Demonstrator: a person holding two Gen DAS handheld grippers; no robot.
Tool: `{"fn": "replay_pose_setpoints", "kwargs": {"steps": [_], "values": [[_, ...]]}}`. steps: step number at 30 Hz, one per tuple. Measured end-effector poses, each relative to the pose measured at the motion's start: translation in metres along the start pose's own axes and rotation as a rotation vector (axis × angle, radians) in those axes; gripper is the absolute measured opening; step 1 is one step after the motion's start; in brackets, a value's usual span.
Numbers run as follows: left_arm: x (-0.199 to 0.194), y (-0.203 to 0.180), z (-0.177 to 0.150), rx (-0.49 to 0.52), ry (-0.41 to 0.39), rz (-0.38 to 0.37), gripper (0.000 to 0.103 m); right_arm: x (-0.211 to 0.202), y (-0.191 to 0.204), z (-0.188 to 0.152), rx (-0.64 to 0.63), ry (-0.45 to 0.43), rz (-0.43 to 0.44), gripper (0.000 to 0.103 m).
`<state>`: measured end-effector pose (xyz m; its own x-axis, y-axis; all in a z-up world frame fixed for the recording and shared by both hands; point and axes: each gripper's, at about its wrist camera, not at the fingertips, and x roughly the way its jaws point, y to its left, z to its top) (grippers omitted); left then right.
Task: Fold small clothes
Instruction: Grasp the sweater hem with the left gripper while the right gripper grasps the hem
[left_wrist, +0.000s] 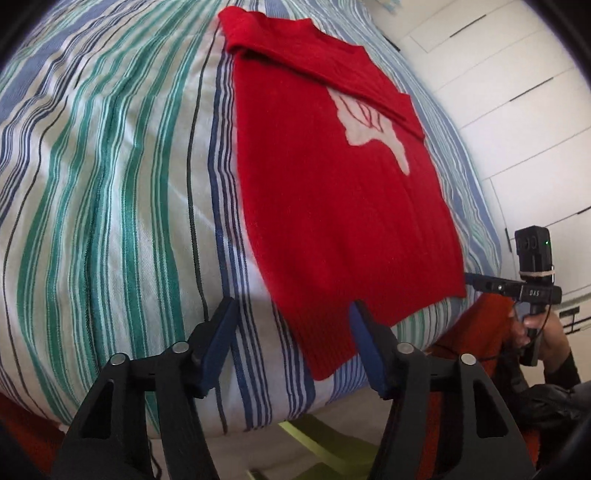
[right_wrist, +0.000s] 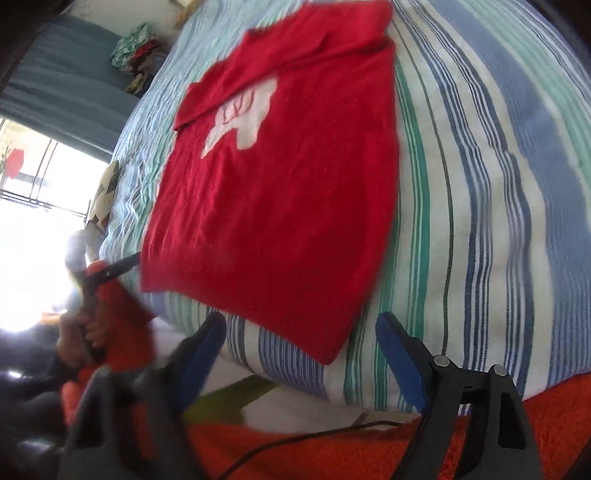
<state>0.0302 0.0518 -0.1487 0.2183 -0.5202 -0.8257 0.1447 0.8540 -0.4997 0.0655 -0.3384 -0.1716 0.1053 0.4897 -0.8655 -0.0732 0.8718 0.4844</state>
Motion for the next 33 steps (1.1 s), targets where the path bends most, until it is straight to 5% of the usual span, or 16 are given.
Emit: {"fn": "replay_pose_setpoints", "kwargs": {"steps": [3,6,8,12,16,21,25,30,33], "values": [[0.004,-0.004,-0.002,-0.002,0.015,-0.063,0.047,0.016,-0.005,-0.001,0.041,0.043,0.004,0.073],[0.016,-0.004,-0.003,-0.034,0.064,-0.115,0.008,0.023,-0.008,0.000,0.080,0.036,0.057,0.047],[0.016,-0.001,-0.005,-0.058,0.069,-0.140,0.003,0.023,-0.010,0.000,0.096,0.026,0.068,0.005],[-0.015,0.004,0.009,-0.133,-0.025,-0.244,0.003,0.003,-0.009,0.005,0.123,-0.043,0.108,0.005],[-0.042,0.009,0.067,-0.182,-0.165,-0.320,0.003,-0.034,-0.008,0.034,0.157,-0.221,0.220,0.005],[-0.044,0.019,0.181,-0.204,-0.289,-0.276,0.003,-0.058,-0.006,0.130,0.150,-0.413,0.231,0.005],[-0.026,0.018,0.262,-0.181,-0.332,-0.164,0.003,-0.055,-0.010,0.225,0.181,-0.489,0.219,0.005],[0.014,0.023,0.316,-0.200,-0.328,-0.061,0.003,-0.031,-0.013,0.309,0.209,-0.528,0.084,0.005],[0.040,0.027,0.336,-0.195,-0.275,0.022,0.015,-0.010,-0.020,0.338,0.231,-0.523,0.060,0.005]]}}
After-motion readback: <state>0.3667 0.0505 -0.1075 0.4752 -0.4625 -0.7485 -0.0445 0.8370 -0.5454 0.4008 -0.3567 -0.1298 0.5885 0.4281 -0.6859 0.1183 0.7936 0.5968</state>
